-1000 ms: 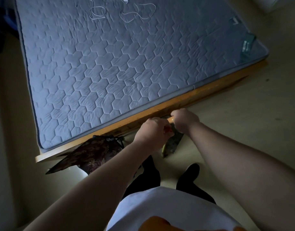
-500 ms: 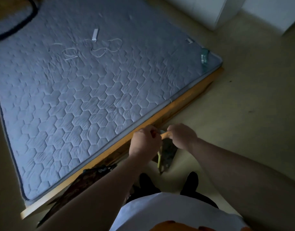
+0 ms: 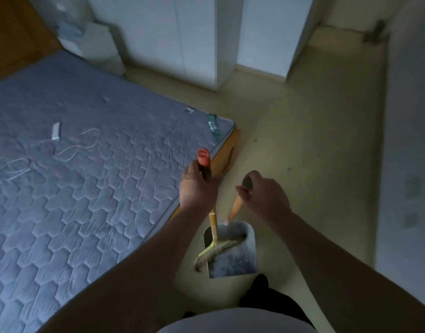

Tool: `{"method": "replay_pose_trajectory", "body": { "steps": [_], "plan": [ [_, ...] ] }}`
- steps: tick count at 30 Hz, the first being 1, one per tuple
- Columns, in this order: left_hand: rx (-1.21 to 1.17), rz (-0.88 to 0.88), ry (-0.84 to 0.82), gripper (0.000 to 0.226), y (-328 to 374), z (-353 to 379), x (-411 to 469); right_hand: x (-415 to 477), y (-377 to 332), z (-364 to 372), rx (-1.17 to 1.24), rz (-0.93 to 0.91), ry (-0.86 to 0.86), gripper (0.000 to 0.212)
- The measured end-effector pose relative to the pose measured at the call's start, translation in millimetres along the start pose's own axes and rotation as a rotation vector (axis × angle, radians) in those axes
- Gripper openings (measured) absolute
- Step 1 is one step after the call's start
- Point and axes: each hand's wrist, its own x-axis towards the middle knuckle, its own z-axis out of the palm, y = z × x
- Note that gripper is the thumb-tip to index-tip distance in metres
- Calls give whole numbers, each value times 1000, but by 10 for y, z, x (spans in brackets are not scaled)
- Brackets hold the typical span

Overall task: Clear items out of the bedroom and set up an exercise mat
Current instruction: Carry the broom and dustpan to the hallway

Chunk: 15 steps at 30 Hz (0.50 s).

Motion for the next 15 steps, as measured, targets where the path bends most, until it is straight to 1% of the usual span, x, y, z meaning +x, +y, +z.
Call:
{"method": "replay_pose_trajectory", "body": {
  "steps": [3,6,10,15],
  "plan": [
    [12,69,-8,39,418,284,141,130,301,-274,-66,-32,100,34],
    [25,126,-42,41,803,605,198,236,616,-516,-84,-45,198,36],
    [72,195,-28,31,1289,961,307,397,975,-817,-94,-40,295,37],
    [91,321,-36,31,1923,1310,443,650,1437,-1282,-146,-16,373,41]
  ]
}}
